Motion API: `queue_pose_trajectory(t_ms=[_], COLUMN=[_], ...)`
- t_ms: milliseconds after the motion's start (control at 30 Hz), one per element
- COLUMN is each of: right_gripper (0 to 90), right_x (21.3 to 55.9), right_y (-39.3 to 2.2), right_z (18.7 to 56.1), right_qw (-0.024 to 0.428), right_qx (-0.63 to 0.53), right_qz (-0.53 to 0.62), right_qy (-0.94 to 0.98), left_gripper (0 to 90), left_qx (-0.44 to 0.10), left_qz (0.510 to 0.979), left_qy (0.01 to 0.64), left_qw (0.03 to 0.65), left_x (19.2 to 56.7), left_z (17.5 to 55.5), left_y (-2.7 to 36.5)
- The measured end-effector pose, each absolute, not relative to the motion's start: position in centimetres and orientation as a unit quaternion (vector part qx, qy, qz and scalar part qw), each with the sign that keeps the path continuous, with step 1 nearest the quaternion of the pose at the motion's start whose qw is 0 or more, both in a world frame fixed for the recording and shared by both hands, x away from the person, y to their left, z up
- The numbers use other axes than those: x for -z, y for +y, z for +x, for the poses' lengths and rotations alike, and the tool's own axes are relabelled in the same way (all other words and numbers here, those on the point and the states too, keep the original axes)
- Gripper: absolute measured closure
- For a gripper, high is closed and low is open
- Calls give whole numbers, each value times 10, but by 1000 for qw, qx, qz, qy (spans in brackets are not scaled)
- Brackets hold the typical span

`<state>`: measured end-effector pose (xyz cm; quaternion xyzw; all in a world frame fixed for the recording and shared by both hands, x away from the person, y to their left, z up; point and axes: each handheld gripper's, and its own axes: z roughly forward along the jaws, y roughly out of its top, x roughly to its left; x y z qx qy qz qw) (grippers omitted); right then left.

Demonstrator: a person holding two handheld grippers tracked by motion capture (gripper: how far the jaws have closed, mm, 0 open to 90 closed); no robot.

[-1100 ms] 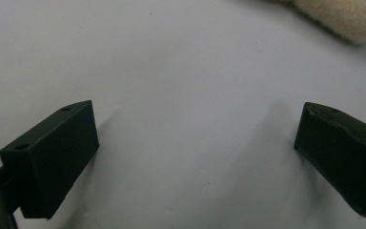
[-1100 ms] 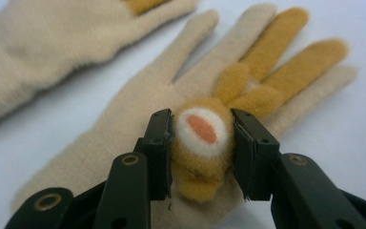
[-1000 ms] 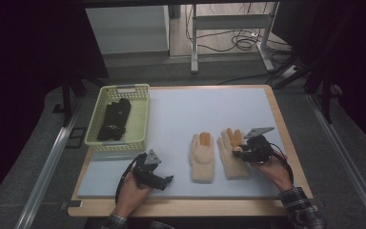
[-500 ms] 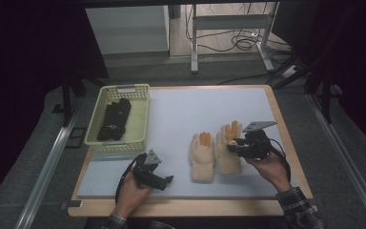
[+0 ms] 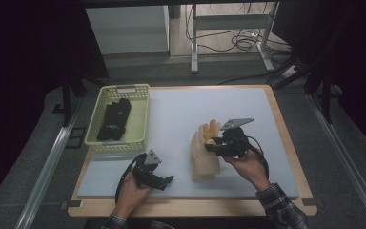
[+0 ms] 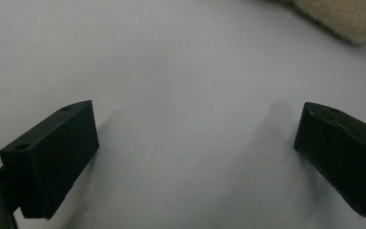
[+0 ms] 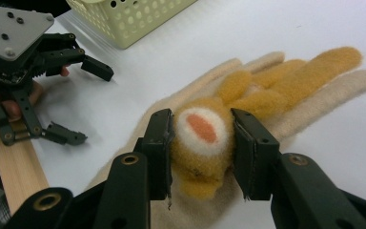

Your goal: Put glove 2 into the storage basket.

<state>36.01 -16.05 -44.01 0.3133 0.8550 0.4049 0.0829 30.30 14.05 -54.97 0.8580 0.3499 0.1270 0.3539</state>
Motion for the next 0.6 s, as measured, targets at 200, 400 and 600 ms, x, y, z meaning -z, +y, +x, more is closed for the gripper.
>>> queue_pose_trajectory(t_ms=[200, 400, 600], right_gripper=[601, 564, 445], right_x=[468, 491, 497], right_y=[-149, -150, -151], right_z=[365, 366, 363], right_qw=[64, 77, 81], right_qx=[-398, -379, -374], right_qz=[327, 337, 331], right_qy=[855, 858, 862], left_gripper=[10, 10, 11], left_qx=[-128, -127, -127], left_qz=[856, 857, 857], left_qy=[352, 352, 351], left_qw=[356, 355, 355], left_x=[550, 550, 550], left_z=[303, 303, 303], left_y=[140, 140, 140])
